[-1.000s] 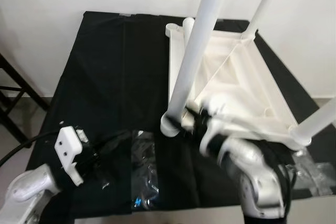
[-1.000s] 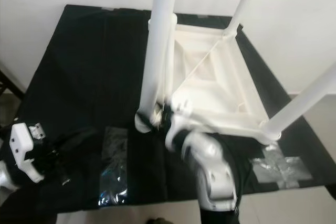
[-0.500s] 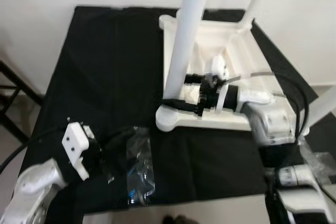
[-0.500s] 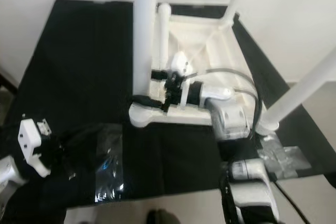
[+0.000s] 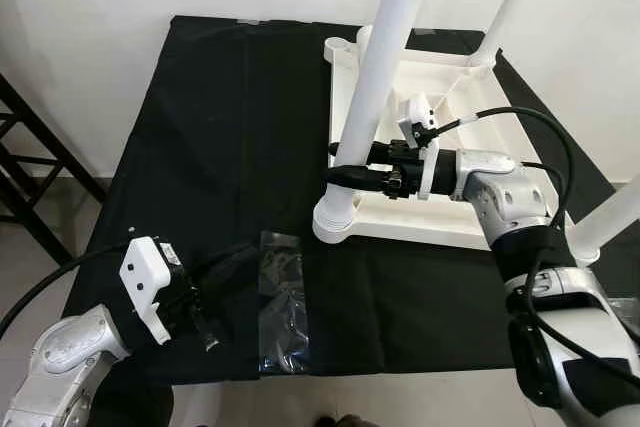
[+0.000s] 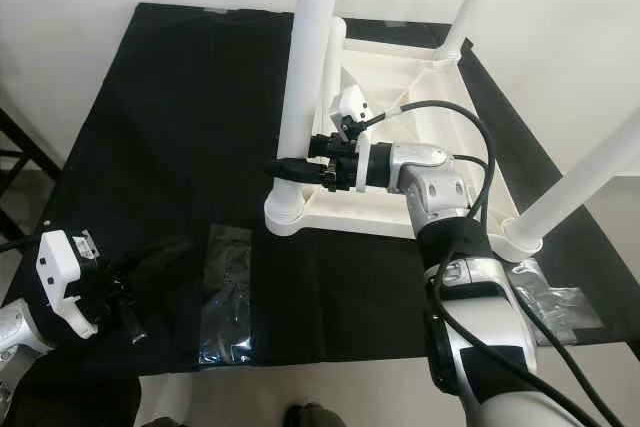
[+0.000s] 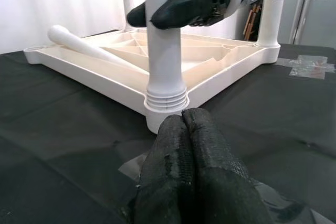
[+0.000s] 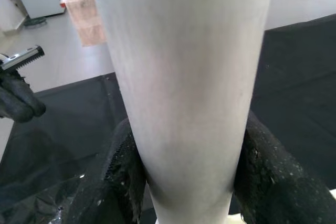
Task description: Building children table
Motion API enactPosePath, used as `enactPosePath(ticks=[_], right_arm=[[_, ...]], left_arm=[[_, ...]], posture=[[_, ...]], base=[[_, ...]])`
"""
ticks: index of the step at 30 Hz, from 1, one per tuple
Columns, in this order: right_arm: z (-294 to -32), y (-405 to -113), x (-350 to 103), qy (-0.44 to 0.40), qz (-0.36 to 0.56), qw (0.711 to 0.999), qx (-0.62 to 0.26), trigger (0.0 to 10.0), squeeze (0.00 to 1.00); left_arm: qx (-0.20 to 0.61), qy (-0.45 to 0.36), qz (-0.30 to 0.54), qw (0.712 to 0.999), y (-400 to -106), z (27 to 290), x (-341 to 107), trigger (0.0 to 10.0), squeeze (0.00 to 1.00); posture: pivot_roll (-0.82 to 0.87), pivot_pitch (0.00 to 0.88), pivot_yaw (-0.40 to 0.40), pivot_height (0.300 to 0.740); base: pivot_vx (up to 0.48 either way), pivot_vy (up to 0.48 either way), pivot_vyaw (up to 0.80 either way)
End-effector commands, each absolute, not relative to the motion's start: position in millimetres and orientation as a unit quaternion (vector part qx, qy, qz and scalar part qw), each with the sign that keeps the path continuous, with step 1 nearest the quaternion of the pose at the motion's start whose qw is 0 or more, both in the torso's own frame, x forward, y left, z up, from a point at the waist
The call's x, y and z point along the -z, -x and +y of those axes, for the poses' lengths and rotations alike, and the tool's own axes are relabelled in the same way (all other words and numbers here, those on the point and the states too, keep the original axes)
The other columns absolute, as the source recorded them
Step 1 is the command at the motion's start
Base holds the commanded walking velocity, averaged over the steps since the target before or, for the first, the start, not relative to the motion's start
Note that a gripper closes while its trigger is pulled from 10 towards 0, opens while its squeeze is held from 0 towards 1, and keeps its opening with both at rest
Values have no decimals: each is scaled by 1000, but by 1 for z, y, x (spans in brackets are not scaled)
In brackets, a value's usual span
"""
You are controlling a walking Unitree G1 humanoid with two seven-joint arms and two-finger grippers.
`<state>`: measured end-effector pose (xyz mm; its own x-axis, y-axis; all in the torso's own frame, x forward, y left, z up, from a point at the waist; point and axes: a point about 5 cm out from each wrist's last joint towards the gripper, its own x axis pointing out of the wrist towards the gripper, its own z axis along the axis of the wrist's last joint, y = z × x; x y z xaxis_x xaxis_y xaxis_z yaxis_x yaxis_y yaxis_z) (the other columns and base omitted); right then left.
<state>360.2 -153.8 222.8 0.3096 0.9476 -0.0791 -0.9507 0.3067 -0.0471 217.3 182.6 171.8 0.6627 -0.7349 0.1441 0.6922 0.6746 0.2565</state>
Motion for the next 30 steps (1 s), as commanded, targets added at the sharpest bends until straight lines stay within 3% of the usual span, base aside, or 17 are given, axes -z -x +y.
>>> enactPosePath(ticks=[1,5,6,7,10,12,18,19,20,23,24,28,29,30], right_arm=[[-164,-356,-211,25,32,815,-579,0,0],[-171,-342,-186,40,57,841,-537,0,0],[-162,-329,-165,37,91,878,-468,0,0],[-142,-315,-148,-37,112,940,-319,0,0],[-131,-290,-131,-56,151,955,-250,0,0],[-119,-271,-131,-14,143,967,-209,0,0],[-116,-277,-137,12,128,967,-218,0,0],[-113,-278,-137,19,132,966,-221,3412,0],[-110,-276,-140,21,133,967,-214,10000,0],[-108,-274,-142,18,134,968,-213,10000,20],[-108,-274,-146,3,130,968,-215,10000,1000],[-106,-278,-157,-22,112,966,-231,10000,1000],[-103,-285,-173,-41,77,958,-274,10000,1000],[-101,-289,-188,-42,44,943,-329,10000,592]], left_arm=[[395,-88,-117,907,-215,181,-170,10000,0],[395,-88,-117,907,-213,182,-171,10000,0],[396,-89,-117,907,-212,183,-172,10000,0],[396,-89,-116,906,-212,186,-173,10000,0],[397,-89,-115,906,-211,187,-174,10000,0],[398,-90,-112,906,-211,189,-174,10000,0],[404,-89,-108,904,-211,188,-174,10000,0],[404,-89,-108,904,-211,188,-174,10000,0],[402,-90,-108,905,-211,189,-174,10000,0],[400,-91,-109,905,-211,189,-174,10000,0],[400,-91,-109,906,-211,189,-174,10000,0],[400,-91,-109,905,-211,188,-174,10000,0],[401,-90,-109,905,-212,188,-174,10000,0],[402,-90,-109,905,-212,187,-173,10000,0]], posture=[[93,132,-105,740],[89,143,-110,740],[88,162,-114,740],[77,171,-109,740],[74,182,-96,740],[72,177,-81,740],[79,176,-89,740],[81,176,-91,740],[81,176,-91,740],[82,172,-89,740],[83,169,-89,740],[80,166,-86,740],[81,162,-86,740],[84,157,-89,740]], base=[[0,0,0],[0,0,0],[0,0,0],[0,0,0],[0,0,0],[0,0,0],[0,0,0],[0,0,0],[0,0,0],[0,0,0],[0,0,0],[0,0,0],[0,0,0],[0,0,0]])
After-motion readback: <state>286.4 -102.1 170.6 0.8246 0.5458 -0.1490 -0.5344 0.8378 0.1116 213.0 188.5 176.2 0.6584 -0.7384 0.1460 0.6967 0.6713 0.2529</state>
